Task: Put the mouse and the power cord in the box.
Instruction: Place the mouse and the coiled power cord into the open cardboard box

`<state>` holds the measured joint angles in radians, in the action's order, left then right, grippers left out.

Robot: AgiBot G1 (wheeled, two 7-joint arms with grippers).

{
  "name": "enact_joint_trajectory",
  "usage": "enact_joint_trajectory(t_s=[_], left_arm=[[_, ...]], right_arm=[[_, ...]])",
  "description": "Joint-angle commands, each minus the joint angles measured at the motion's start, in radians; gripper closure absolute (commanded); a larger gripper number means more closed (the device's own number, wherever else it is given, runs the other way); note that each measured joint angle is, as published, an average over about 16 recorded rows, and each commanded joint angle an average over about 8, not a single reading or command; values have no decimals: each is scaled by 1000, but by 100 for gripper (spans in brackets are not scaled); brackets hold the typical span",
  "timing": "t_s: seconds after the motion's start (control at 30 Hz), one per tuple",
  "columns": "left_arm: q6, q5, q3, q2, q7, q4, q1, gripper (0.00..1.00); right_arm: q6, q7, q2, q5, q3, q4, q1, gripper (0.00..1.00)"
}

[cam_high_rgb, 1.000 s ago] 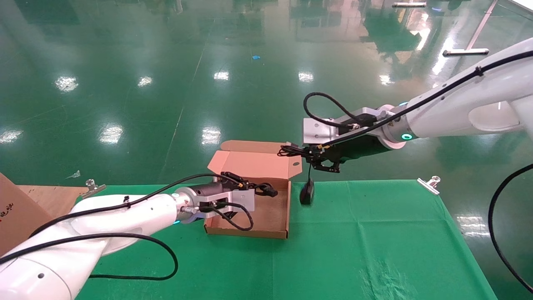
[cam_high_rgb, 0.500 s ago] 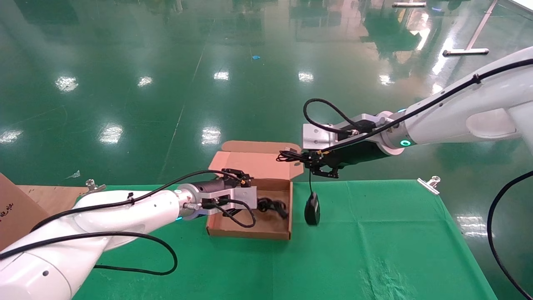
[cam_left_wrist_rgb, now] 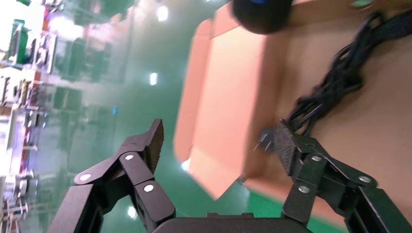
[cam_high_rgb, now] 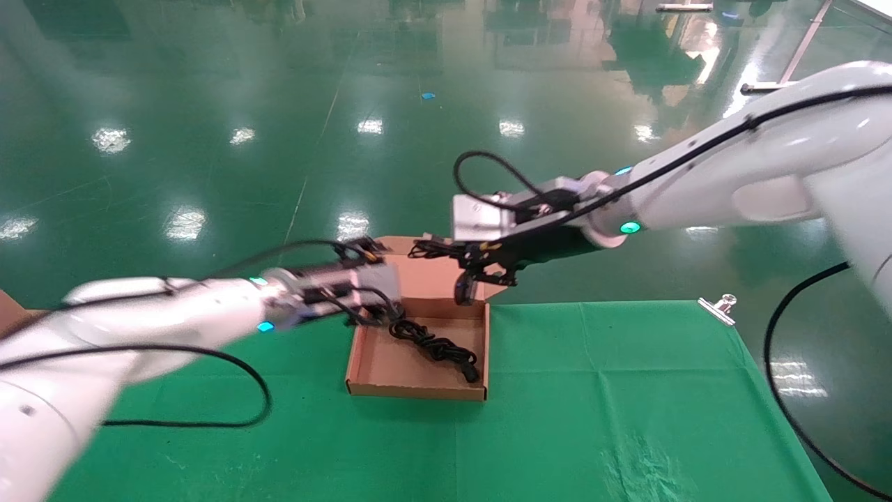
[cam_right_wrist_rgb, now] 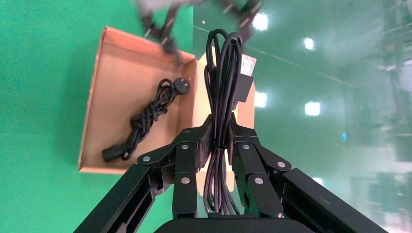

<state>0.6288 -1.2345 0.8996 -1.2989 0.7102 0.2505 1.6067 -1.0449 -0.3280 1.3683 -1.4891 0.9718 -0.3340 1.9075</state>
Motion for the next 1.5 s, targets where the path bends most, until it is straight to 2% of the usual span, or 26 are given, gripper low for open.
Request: enact_joint_trajectory(t_s=[0.03,0.37,0.67,0.97,1.5], left_arm=[[25,22,-14,17,15,-21,20,0],[146,107,-77,138,112,-81,47,0],[150,132,-98,175,174,-138,36,0],[150,144,-108,172,206,-180,39,0],[162,154,-115,162,236,-217,49,0]], right_arm=[[21,10,3,7,10,-34,-15,100],[150,130,9,86,150,-233,-87,100],[220,224,8,164,291,-333,-130,100],[257,243,2,196,387,-327,-148,100],[330,164,-1,197,462,-260,-173,100]])
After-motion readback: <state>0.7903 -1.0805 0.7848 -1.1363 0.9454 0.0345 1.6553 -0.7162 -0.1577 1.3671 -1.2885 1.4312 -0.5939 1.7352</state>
